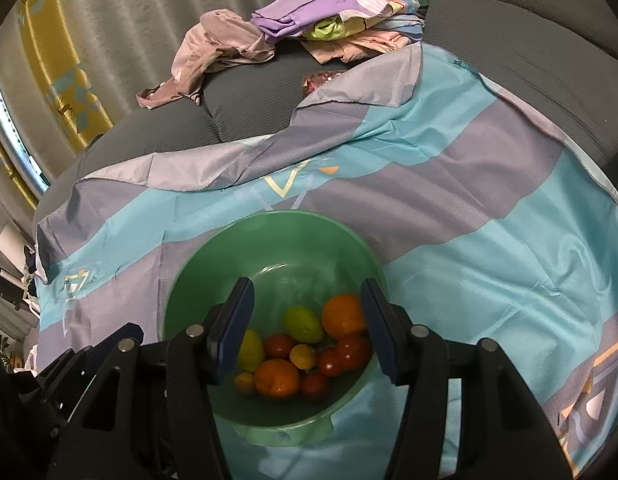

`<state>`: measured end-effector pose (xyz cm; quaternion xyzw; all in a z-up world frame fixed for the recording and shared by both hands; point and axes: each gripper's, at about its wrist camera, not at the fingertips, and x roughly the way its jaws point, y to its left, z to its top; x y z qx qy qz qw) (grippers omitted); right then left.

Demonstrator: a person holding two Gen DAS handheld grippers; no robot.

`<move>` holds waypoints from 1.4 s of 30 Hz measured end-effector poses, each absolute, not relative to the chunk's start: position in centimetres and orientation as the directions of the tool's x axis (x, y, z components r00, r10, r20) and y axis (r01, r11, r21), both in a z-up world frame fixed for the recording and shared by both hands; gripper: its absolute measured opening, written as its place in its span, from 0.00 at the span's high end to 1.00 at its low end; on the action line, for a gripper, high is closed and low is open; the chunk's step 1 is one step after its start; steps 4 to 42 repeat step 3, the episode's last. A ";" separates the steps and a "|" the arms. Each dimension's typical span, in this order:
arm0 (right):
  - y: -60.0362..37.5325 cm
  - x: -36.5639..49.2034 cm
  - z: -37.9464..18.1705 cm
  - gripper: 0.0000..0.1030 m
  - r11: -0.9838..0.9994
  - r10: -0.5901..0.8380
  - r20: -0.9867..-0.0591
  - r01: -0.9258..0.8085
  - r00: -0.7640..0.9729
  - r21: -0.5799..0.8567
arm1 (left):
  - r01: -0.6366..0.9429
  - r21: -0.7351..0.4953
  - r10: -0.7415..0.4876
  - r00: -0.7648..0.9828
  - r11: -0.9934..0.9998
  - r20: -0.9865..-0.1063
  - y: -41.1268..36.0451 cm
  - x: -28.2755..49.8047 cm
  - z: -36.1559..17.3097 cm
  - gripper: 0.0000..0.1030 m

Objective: Organize fruits

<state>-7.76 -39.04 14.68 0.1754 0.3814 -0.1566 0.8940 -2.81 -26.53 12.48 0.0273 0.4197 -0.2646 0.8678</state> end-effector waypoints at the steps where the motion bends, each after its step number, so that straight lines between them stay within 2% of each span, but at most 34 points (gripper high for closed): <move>1: -39.0 -7.8 14.7 0.46 0.890 -0.147 -0.736 0.414 0.660 0.193 | 0.481 -0.177 -0.437 0.508 0.859 -0.742 -26.5 -2.9 12.5 0.37; 42: -39.0 -7.7 14.8 0.46 0.891 -0.149 -0.736 0.412 0.660 0.190 | 0.480 -0.183 -0.441 0.507 0.858 -0.740 -26.1 -3.0 12.6 0.37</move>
